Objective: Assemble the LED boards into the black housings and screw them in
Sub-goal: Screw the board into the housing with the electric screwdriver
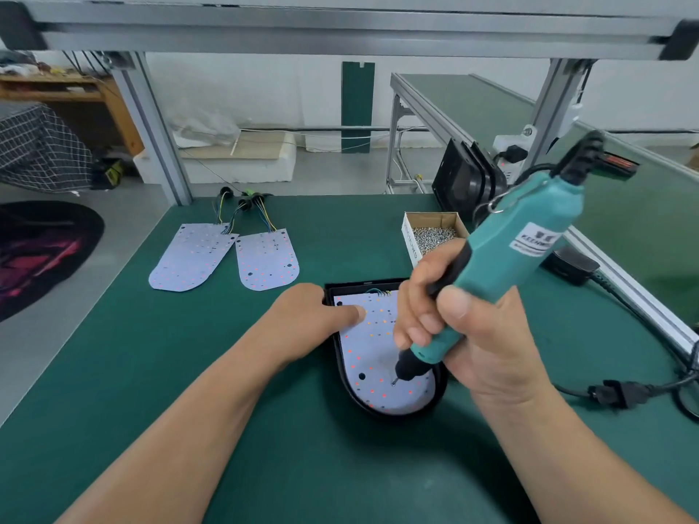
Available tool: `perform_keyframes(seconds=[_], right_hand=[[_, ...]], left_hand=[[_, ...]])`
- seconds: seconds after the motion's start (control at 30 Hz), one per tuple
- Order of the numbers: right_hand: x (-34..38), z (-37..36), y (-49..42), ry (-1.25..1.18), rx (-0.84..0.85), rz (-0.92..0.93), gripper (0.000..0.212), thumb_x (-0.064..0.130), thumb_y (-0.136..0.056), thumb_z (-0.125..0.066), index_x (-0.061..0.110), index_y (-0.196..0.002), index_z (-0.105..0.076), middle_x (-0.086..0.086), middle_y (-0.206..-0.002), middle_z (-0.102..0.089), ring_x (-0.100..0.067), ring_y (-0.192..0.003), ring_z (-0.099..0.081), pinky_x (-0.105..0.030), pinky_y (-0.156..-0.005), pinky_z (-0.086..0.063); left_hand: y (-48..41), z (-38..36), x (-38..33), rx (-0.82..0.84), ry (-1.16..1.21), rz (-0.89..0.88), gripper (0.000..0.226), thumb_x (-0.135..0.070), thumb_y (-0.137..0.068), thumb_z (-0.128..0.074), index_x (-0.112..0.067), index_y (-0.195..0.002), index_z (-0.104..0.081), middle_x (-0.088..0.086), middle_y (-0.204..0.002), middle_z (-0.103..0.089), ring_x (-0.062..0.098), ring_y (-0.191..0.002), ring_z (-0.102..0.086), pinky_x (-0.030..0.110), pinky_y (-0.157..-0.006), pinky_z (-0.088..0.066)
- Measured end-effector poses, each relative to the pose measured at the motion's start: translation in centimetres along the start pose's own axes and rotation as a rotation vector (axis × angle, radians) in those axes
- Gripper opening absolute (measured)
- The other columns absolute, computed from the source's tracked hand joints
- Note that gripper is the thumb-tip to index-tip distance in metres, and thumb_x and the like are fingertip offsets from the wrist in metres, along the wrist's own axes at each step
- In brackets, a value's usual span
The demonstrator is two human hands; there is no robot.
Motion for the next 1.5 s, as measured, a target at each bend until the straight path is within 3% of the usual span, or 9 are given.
perform_keyframes(seconds=[0.23,0.4,0.53,0.63,0.77,1.0,1.13,1.23,1.5], right_hand=[[-0.1,0.0,0.0,-0.012,0.008,0.022,0.030,0.030,-0.089,-0.083,0.012,-0.105,-0.065,-0.004,-0.069,-0.057,-0.023,-0.061,-0.056,-0.040,-0.066,-0.055],[0.3,2.7,-0.7,-0.228,-0.335,0.069,0.011,0.030,-0.095,-0.072,0.021,-0.098,-0.065,0.005,-0.070,-0.048,-0.011,-0.063,-0.049,-0.027,-0.065,-0.052],[0.7,5.5,-0.6,-0.319,-0.638,0.112,0.010,0.024,-0.099,-0.060,0.017,-0.091,-0.063,0.005,-0.072,-0.045,-0.011,-0.063,-0.047,-0.026,-0.064,-0.051],[0.8,6.6,-0.5,-0.352,-0.736,0.140,0.007,0.020,-0.097,-0.063,0.015,-0.091,-0.062,0.003,-0.073,-0.045,-0.012,-0.064,-0.047,-0.026,-0.065,-0.051],[0.7,6.9,-0.5,-0.367,-0.756,0.145,0.007,0.018,-0.097,-0.062,0.014,-0.091,-0.063,0.002,-0.074,-0.046,-0.012,-0.064,-0.048,-0.027,-0.064,-0.051],[0.5,6.9,-0.6,-0.340,-0.776,0.126,0.007,0.017,-0.097,-0.061,0.013,-0.091,-0.062,0.001,-0.074,-0.046,-0.013,-0.065,-0.047,-0.027,-0.064,-0.051],[0.4,6.8,-0.7,-0.335,-0.777,0.119,0.007,0.017,-0.097,-0.060,0.013,-0.091,-0.062,0.001,-0.074,-0.045,-0.013,-0.064,-0.047,-0.027,-0.064,-0.051],[0.5,6.7,-0.7,-0.343,-0.773,0.119,0.006,0.017,-0.097,-0.061,0.013,-0.092,-0.062,0.001,-0.074,-0.046,-0.013,-0.064,-0.048,-0.027,-0.064,-0.051],[1.3,6.5,-0.8,-0.392,-0.764,0.160,0.005,0.016,-0.097,-0.060,0.014,-0.092,-0.061,0.003,-0.075,-0.043,-0.012,-0.065,-0.045,-0.026,-0.064,-0.049]], left_hand=[[-0.1,-0.1,0.1,-0.009,-0.085,-0.024,0.053,-0.059,-0.074,-0.072,-0.011,-0.072,-0.049,-0.003,-0.068,-0.044,0.018,-0.063,-0.040,0.035,-0.063,-0.032],[0.0,0.8,-0.2,-0.112,-0.061,-0.002,0.073,-0.087,-0.083,-0.049,-0.015,-0.078,-0.041,0.001,-0.066,-0.045,0.019,-0.054,-0.042,0.037,-0.060,-0.033],[-1.0,2.2,0.8,-0.219,0.524,0.175,0.018,-0.027,-0.103,-0.053,-0.010,-0.099,-0.060,0.001,-0.066,-0.061,0.012,-0.045,-0.036,0.023,-0.044,-0.030],[-1.1,2.6,0.9,-0.132,1.093,0.234,0.026,0.010,-0.099,-0.039,0.007,-0.116,-0.059,0.013,-0.083,-0.069,0.012,-0.057,-0.049,0.020,-0.044,-0.043],[-1.2,2.6,1.2,-0.062,1.372,0.257,0.030,0.019,-0.100,-0.032,0.019,-0.117,-0.058,0.029,-0.117,-0.067,0.019,-0.080,-0.064,0.018,-0.059,-0.058],[-0.9,3.8,0.8,-0.227,1.677,0.160,0.015,-0.002,-0.112,-0.045,0.006,-0.117,-0.056,0.020,-0.097,-0.078,0.013,-0.063,-0.074,0.014,-0.047,-0.051],[-0.3,3.2,0.1,-0.145,1.422,0.138,0.018,-0.027,-0.109,-0.056,-0.015,-0.095,-0.057,-0.007,-0.069,-0.062,0.001,-0.039,-0.035,0.014,-0.032,-0.024],[0.5,2.7,-1.1,-0.052,1.203,0.050,0.029,-0.041,-0.090,-0.071,-0.014,-0.100,-0.067,-0.007,-0.070,-0.055,0.003,-0.042,-0.031,0.014,-0.034,-0.024],[3.3,0.4,-3.7,0.203,0.723,-0.202,0.020,-0.013,-0.100,-0.069,-0.016,-0.115,-0.082,0.011,-0.106,-0.079,0.012,-0.056,-0.027,0.018,-0.047,-0.029]])
Point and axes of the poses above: each hand's wrist, its own y-axis away from the middle knuckle, its own z-axis out of the back of the hand, x = y × z, the point moved 3 cm from there along -y, towards the middle knuckle
